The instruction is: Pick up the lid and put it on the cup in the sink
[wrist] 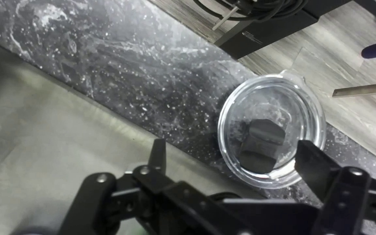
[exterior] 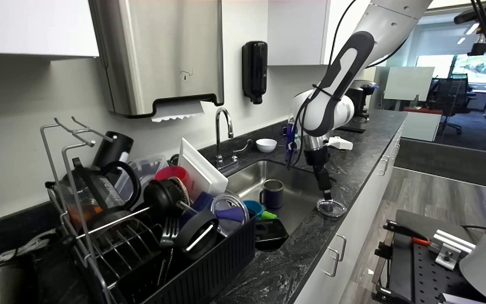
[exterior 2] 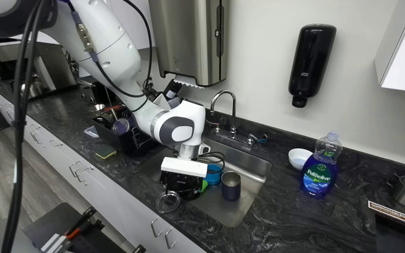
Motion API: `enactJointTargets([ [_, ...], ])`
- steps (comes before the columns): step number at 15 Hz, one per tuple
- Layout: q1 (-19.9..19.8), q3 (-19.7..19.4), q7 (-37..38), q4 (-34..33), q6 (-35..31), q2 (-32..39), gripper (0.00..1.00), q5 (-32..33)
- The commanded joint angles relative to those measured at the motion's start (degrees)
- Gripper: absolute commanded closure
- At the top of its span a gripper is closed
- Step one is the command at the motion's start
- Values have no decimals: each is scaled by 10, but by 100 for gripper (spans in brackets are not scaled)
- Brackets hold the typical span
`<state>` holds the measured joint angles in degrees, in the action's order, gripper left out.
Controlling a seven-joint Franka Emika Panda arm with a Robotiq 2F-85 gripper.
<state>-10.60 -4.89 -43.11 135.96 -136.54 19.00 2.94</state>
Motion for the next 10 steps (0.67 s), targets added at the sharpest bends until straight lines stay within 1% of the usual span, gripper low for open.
enactJointTargets([
  [1,-24,17,-70,-11,22,1,0,-9],
  [6,-37,19,-153,-36,68,16,0,-42],
  [10,-40,17,-182,-57,102,30,0,-69],
])
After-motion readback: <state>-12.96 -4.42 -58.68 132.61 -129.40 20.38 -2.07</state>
